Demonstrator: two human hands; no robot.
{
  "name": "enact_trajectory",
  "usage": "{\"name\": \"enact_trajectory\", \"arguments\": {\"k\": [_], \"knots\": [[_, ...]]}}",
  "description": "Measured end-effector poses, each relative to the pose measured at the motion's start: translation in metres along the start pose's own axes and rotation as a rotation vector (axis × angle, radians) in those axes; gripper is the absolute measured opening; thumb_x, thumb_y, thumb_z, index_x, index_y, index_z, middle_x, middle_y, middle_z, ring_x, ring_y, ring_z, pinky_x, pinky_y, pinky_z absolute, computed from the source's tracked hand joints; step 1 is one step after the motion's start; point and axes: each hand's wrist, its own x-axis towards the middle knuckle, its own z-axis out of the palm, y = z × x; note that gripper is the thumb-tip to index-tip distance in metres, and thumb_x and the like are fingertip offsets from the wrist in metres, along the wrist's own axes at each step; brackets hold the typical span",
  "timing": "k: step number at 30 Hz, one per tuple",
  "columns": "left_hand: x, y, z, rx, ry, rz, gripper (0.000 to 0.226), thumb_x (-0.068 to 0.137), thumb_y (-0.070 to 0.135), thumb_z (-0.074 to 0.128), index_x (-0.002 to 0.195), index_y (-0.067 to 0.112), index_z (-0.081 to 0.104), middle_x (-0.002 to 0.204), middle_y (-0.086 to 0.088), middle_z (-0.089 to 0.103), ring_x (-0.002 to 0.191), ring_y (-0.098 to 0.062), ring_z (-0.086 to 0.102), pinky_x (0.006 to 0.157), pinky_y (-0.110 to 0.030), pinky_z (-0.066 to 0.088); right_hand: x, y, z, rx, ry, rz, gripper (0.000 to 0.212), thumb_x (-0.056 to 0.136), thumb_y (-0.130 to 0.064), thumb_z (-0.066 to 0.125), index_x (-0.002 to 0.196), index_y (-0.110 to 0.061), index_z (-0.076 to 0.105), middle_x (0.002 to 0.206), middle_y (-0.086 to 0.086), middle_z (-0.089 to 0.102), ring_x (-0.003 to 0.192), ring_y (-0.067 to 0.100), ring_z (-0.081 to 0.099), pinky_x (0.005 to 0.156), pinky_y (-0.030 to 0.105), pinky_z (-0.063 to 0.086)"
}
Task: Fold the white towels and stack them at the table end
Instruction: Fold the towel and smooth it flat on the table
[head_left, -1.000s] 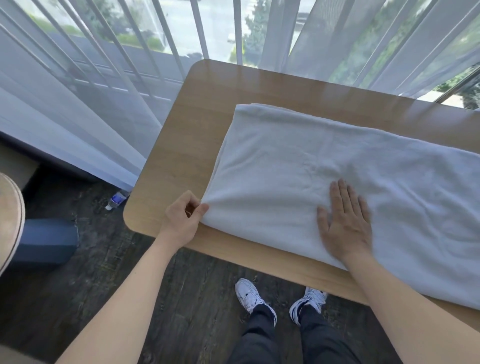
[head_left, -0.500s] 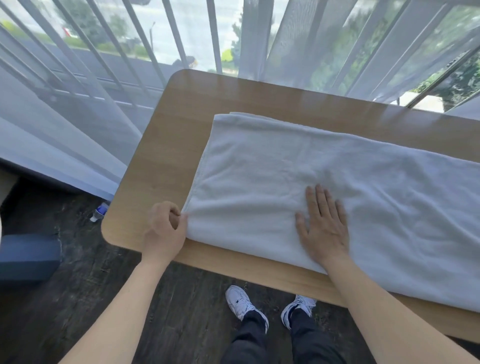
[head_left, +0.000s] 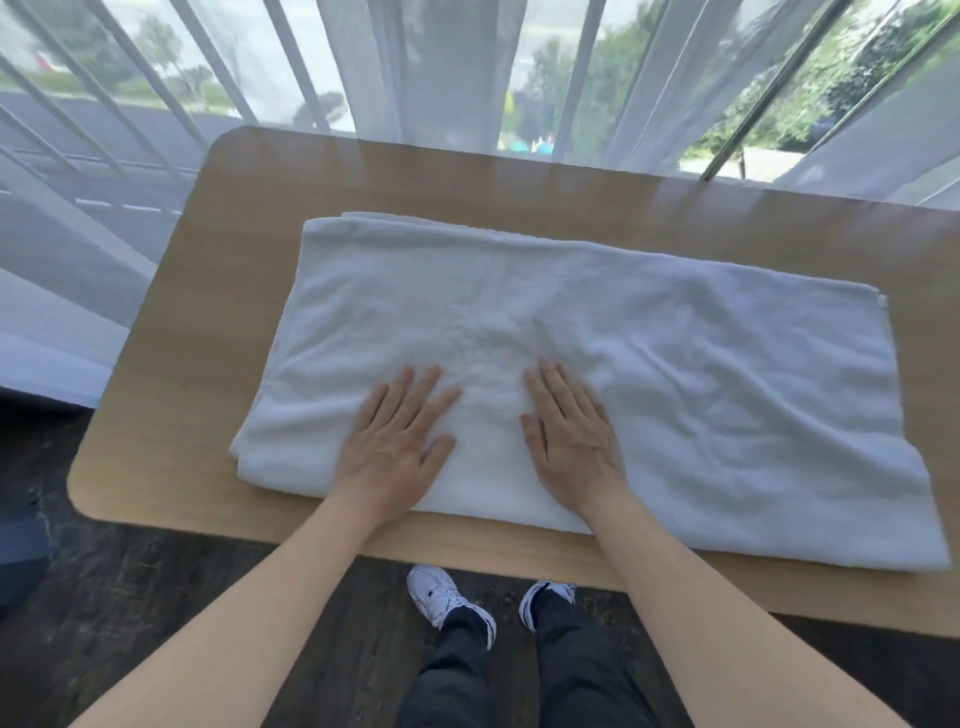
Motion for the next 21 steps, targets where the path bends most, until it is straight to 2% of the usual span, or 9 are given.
{"name": "enact_trajectory", "arguments": {"k": [2, 3, 6, 8, 11, 14, 18, 21], "knots": [[0.013, 0.022, -0.003, -0.072, 0.017, -0.055, 0.063, 0.099, 0.055, 0.021, 0.157, 0.032, 0.027, 0.168, 0.007, 0.011, 0.156, -0.016, -0.001, 0.125, -0.034, -0.005, -0.006, 0.012, -0.005, 0.041, -0.003, -0.025, 0.052, 0.106, -0.03, 0.038, 0.153, -0.009, 0.038, 0.16, 0.009, 0.032, 0.15, 0.024, 0.028, 0.125, 0.032, 0.007], [0.023, 0.037, -0.002, -0.103, 0.027, -0.044, 0.062, 0.1, 0.053, 0.022, 0.157, 0.03, 0.029, 0.168, 0.005, 0.013, 0.156, -0.016, 0.0, 0.125, -0.032, -0.006, -0.007, 0.015, -0.007, 0.076, 0.008, -0.033, 0.051, 0.106, -0.03, 0.037, 0.152, -0.008, 0.039, 0.16, 0.009, 0.033, 0.15, 0.023, 0.029, 0.125, 0.035, 0.011], [0.06, 0.089, 0.005, -0.046, 0.01, 0.106, 0.062, 0.102, 0.05, 0.017, 0.16, 0.029, 0.017, 0.169, 0.003, 0.007, 0.156, -0.018, -0.003, 0.125, -0.035, -0.006, -0.007, 0.035, -0.018, 0.133, 0.103, -0.035, 0.049, 0.105, -0.027, 0.034, 0.148, -0.006, 0.045, 0.156, 0.011, 0.041, 0.147, 0.022, 0.034, 0.123, 0.041, 0.022], [0.076, 0.11, 0.013, 0.046, -0.013, 0.098, 0.065, 0.1, 0.054, 0.011, 0.161, 0.03, 0.01, 0.169, 0.004, 0.003, 0.156, -0.02, -0.005, 0.125, -0.042, -0.006, -0.01, 0.061, -0.027, 0.107, 0.136, 0.045, 0.05, 0.105, -0.025, 0.033, 0.149, -0.005, 0.044, 0.157, 0.012, 0.04, 0.148, 0.023, 0.033, 0.124, 0.041, 0.021], [0.077, 0.13, 0.025, 0.029, -0.012, 0.032, 0.07, 0.099, 0.055, 0.015, 0.162, 0.025, 0.009, 0.169, 0.002, 0.0, 0.155, -0.022, -0.007, 0.124, -0.046, -0.008, -0.023, 0.104, -0.041, 0.055, 0.106, 0.192, 0.05, 0.105, -0.024, 0.038, 0.152, -0.006, 0.039, 0.159, 0.011, 0.035, 0.15, 0.023, 0.028, 0.125, 0.042, 0.016], [0.088, 0.16, 0.031, 0.02, -0.021, 0.137, 0.069, 0.101, 0.055, 0.016, 0.162, 0.023, 0.006, 0.168, 0.006, -0.002, 0.155, -0.022, -0.009, 0.125, -0.042, -0.007, -0.027, 0.13, -0.053, 0.014, 0.124, 0.159, 0.05, 0.103, -0.026, 0.038, 0.147, -0.003, 0.046, 0.154, 0.015, 0.043, 0.147, 0.027, 0.035, 0.123, 0.046, 0.021], [0.126, 0.211, 0.039, 0.078, -0.058, 0.267, 0.068, 0.1, 0.057, 0.007, 0.16, 0.027, 0.0, 0.167, 0.007, -0.007, 0.154, -0.022, -0.013, 0.124, -0.041, -0.01, -0.029, 0.174, -0.069, -0.022, 0.118, 0.334, 0.054, 0.103, -0.027, 0.043, 0.153, -0.007, 0.037, 0.16, 0.012, 0.033, 0.151, 0.024, 0.025, 0.125, 0.037, 0.005], [0.157, 0.241, 0.043, 0.118, -0.073, 0.319, 0.068, 0.098, 0.059, 0.002, 0.159, 0.03, -0.005, 0.168, 0.005, -0.009, 0.155, -0.021, -0.013, 0.123, -0.04, -0.013, -0.034, 0.216, -0.08, -0.071, 0.091, 0.387, 0.059, 0.104, -0.035, 0.041, 0.157, -0.015, 0.027, 0.165, 0.008, 0.021, 0.154, 0.021, 0.015, 0.126, 0.039, 0.001]]}}
